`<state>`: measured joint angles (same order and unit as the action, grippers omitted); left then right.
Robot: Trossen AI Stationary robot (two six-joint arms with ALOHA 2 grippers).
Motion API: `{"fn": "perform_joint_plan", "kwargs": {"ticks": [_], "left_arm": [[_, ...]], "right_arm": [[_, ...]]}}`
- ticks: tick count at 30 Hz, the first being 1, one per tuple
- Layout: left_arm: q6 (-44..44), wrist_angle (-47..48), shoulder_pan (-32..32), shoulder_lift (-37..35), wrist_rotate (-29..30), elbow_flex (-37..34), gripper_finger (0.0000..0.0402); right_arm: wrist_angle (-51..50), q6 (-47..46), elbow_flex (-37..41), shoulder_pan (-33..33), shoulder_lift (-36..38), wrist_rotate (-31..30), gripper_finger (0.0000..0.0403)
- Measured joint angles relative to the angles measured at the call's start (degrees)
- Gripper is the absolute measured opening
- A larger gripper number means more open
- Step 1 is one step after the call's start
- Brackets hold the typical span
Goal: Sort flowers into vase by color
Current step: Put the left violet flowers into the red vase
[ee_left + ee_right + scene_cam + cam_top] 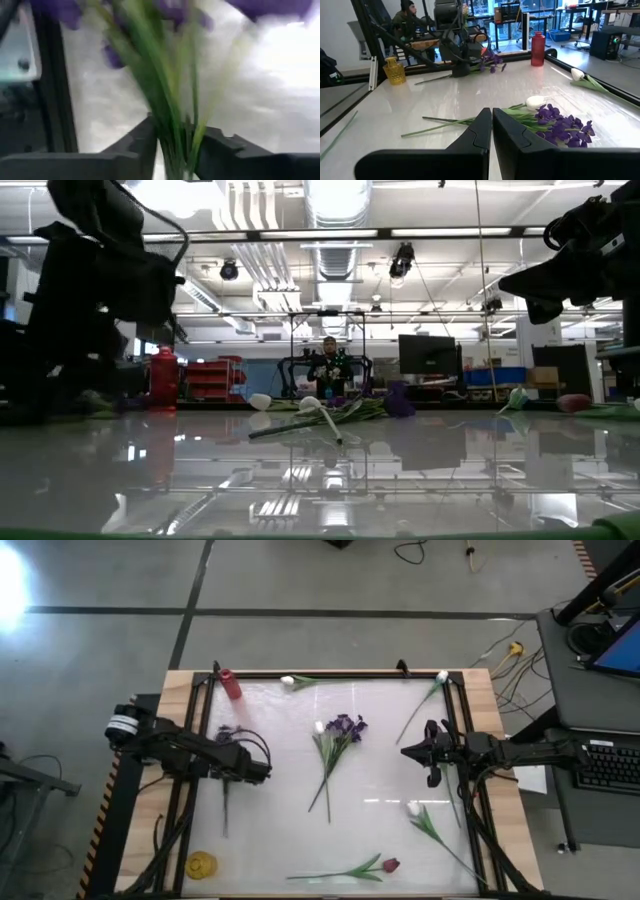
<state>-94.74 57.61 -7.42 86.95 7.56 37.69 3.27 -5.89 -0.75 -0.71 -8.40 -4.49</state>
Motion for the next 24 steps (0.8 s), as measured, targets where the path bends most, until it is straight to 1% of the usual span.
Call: {"fn": "perform_joint_plan", "kwargs": {"ticks": [4, 6, 10, 12, 16, 20, 22, 24], "left_arm": [[3.23, 0.12, 0.06, -0.81, 8.17, 5.28, 0.0032], [5.24, 0.69, 0.12, -1.79, 13.49, 8.22, 0.0009], [11.53, 0.97, 1.49, -5.37, 24.95, 13.94, 0.0009], [16.42, 0.69, 2.80, -7.91, 32.27, 16.50, 0.0004], [27.40, 0.20, 6.82, -13.90, 49.98, 21.29, 0.0002], [38.68, -4.01, 11.16, -18.92, 67.80, 25.18, 0.0001], [40.92, -5.89, 13.24, -20.62, 76.07, 26.59, 0.0001], [40.49, -7.01, 15.34, -21.80, 81.90, 27.63, 0.0000]], "right_arm": [[0.00, -0.02, 0.00, -0.02, 0.01, -0.02, 0.0009], [-0.02, 0.00, 0.00, 0.00, 0.00, -0.02, 0.0009], [-0.01, 0.00, 0.00, -0.02, 0.01, -0.02, 0.0009], [0.00, 0.03, 0.00, -0.02, 0.01, -0.02, 0.0009], [0.00, -0.02, 0.00, -0.02, 0.00, -0.02, 0.0009], [0.00, -0.02, 0.00, -0.01, 0.02, -0.02, 0.0009], [-0.01, 0.00, 0.00, 0.00, 0.02, -0.02, 0.0009], [0.00, 0.00, 0.00, -0.01, 0.02, -0.02, 0.0009]]}}
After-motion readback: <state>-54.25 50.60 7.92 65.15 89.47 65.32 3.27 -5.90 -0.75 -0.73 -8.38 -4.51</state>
